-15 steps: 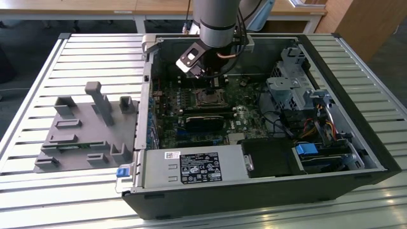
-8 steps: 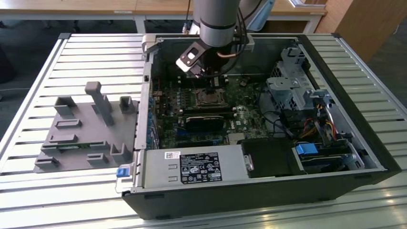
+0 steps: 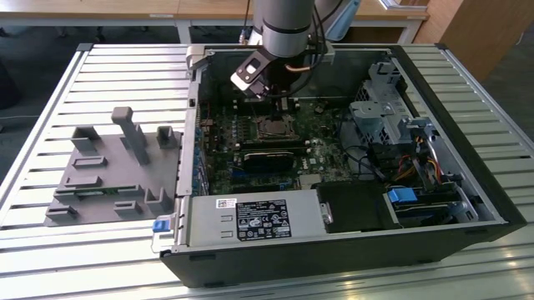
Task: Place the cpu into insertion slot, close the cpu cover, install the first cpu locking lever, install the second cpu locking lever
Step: 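Install the first cpu locking lever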
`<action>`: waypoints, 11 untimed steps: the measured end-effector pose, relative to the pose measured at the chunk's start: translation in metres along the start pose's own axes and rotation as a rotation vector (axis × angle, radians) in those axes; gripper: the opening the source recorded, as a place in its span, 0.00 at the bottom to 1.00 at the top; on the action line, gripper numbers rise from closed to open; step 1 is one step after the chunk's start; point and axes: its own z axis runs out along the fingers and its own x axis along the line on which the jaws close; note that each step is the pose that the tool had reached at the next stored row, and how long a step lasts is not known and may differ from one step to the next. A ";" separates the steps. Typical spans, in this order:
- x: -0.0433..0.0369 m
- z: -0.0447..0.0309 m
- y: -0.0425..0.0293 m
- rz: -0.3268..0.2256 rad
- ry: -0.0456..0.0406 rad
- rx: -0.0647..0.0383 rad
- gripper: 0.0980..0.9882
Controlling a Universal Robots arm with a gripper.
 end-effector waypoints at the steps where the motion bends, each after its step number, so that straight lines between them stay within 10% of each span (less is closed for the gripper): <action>1: 0.0000 -0.0010 0.0000 0.000 0.0001 0.000 0.01; 11: 0.0004 -0.0146 0.0002 0.000 0.0000 0.000 0.01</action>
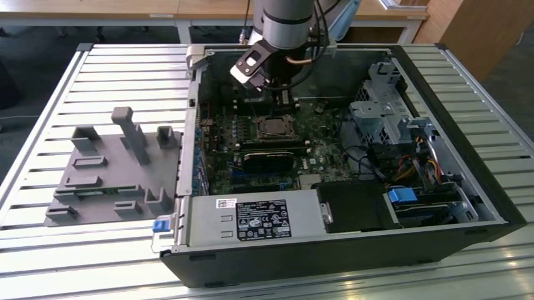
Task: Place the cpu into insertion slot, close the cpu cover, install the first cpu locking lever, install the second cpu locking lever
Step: 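Install the first cpu locking lever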
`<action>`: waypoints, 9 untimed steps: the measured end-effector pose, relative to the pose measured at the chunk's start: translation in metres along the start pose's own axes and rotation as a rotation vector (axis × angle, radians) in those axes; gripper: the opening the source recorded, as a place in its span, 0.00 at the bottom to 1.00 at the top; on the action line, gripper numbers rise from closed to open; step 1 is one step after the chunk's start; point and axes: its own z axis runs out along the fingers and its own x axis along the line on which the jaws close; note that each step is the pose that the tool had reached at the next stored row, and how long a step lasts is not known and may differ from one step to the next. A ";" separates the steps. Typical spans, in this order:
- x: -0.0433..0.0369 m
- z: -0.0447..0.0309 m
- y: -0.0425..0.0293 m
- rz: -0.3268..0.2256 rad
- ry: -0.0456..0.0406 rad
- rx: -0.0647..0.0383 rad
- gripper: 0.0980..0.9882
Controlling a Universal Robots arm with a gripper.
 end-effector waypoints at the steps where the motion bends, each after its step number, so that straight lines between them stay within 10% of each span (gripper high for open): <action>1: 0.0000 -0.0018 0.0000 0.000 -0.0001 0.000 0.01; 9: 0.0005 -0.0203 0.0002 0.000 0.0000 0.000 0.01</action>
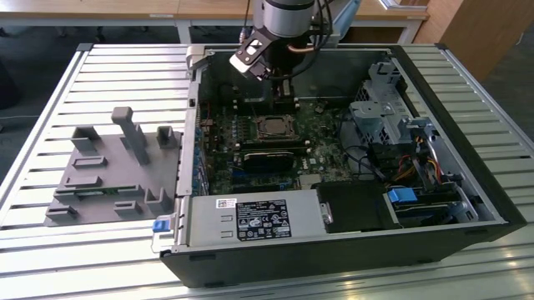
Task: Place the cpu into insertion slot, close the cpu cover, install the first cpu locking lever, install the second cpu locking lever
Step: 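Install the first cpu locking lever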
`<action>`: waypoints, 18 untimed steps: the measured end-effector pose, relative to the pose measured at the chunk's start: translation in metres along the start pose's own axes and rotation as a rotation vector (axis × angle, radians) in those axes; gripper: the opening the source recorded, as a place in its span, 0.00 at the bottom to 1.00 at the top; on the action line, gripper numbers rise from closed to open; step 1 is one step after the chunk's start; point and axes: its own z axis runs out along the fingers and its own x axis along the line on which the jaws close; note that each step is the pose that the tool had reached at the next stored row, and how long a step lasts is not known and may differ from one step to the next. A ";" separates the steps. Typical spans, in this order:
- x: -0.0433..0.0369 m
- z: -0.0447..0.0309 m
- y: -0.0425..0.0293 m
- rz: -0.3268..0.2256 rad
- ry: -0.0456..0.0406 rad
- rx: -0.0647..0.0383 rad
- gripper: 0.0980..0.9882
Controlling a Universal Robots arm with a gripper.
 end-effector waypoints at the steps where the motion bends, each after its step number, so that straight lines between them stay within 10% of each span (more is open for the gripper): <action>1: 0.0000 -0.0003 0.0000 -0.001 0.0002 0.000 0.01; 18: 0.0000 -0.0003 0.0000 -0.242 0.0023 0.006 0.01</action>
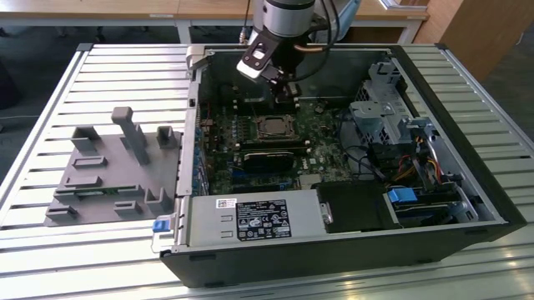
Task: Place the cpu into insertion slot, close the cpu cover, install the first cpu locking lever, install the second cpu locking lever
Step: 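Install the first cpu locking lever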
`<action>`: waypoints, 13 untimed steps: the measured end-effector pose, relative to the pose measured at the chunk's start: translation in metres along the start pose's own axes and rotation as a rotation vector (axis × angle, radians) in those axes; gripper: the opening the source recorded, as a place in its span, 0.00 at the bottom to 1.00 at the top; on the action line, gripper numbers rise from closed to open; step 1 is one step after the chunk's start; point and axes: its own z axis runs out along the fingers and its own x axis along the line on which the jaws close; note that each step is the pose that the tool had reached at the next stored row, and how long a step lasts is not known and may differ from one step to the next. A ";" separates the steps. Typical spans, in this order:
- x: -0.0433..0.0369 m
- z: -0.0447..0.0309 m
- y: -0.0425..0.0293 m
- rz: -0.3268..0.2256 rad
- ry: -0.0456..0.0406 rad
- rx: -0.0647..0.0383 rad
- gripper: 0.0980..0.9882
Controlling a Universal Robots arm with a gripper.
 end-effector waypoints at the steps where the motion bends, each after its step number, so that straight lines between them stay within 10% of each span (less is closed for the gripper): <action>1: 0.0000 0.0001 0.0000 -0.012 0.0000 0.000 0.01; 13: 0.0000 0.0003 -0.0001 -0.176 0.0014 0.005 0.01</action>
